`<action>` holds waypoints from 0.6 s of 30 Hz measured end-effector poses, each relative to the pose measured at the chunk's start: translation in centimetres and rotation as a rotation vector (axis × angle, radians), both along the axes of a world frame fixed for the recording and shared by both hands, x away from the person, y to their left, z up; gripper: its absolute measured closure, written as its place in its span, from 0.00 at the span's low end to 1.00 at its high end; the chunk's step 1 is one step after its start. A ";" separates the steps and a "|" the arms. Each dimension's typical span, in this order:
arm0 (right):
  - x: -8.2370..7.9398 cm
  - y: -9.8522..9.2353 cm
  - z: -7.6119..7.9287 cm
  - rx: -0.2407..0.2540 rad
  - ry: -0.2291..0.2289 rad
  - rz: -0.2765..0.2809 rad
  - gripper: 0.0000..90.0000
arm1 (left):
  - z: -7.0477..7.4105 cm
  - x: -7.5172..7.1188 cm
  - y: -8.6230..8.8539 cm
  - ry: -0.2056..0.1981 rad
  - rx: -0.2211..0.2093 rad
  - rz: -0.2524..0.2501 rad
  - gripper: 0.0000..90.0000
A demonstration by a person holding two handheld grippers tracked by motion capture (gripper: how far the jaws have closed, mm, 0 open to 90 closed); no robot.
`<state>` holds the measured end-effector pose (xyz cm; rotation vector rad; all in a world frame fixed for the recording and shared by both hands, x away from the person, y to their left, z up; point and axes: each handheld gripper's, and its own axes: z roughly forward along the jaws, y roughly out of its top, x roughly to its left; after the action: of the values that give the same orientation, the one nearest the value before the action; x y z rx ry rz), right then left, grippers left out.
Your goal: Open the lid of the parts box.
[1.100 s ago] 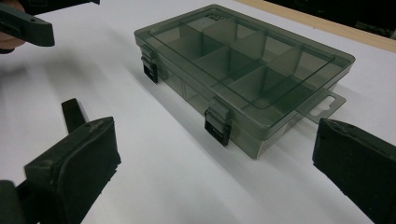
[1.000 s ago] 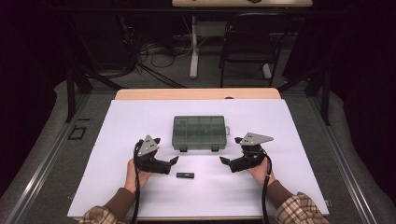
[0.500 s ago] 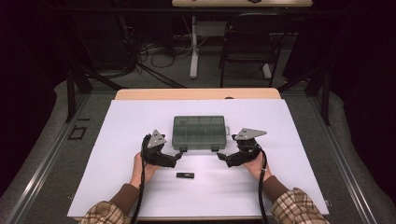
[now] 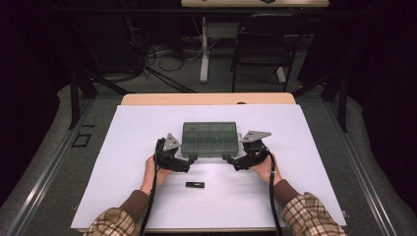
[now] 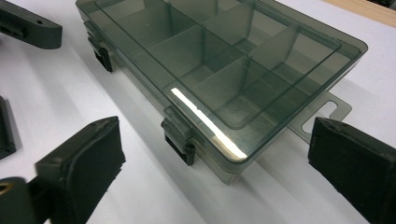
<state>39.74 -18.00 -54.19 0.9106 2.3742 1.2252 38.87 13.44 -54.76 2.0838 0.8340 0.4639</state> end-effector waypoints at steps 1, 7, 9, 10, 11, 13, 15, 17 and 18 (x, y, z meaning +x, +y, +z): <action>0.1 0.0 0.0 -0.004 0.002 0.002 0.06 | -0.1 0.0 0.0 0.004 0.002 0.003 0.04; 0.0 0.3 -0.1 -0.037 0.011 0.000 0.16 | -0.3 0.1 -0.1 0.022 0.016 0.008 0.05; 0.0 0.2 -0.1 -0.045 0.007 0.000 0.21 | -0.4 0.2 -0.2 0.022 0.035 0.006 0.05; 0.1 0.2 -0.1 -0.044 0.007 -0.003 0.22 | -0.4 0.2 -0.3 0.025 0.038 0.007 0.05; 0.1 0.2 -0.2 -0.040 0.011 -0.006 0.23 | -0.5 0.2 -0.3 0.030 0.038 0.005 0.06; 0.1 0.1 -0.2 -0.043 0.010 -0.016 0.27 | -0.6 0.1 -0.3 0.026 0.045 0.005 0.07; 0.1 0.0 -0.2 -0.040 0.007 -0.027 0.30 | -0.5 0.1 -0.3 0.015 0.048 0.009 0.12; 0.1 0.0 -0.2 -0.041 0.006 -0.030 0.30 | -0.5 0.1 -0.3 0.012 0.047 0.007 0.14; 0.1 0.0 -0.2 -0.042 0.006 -0.032 0.31 | -0.5 0.1 -0.3 0.012 0.046 0.005 0.16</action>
<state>39.87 -18.04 -54.43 0.9367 2.3711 1.1584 38.93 13.18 -55.25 2.1294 0.8435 0.4781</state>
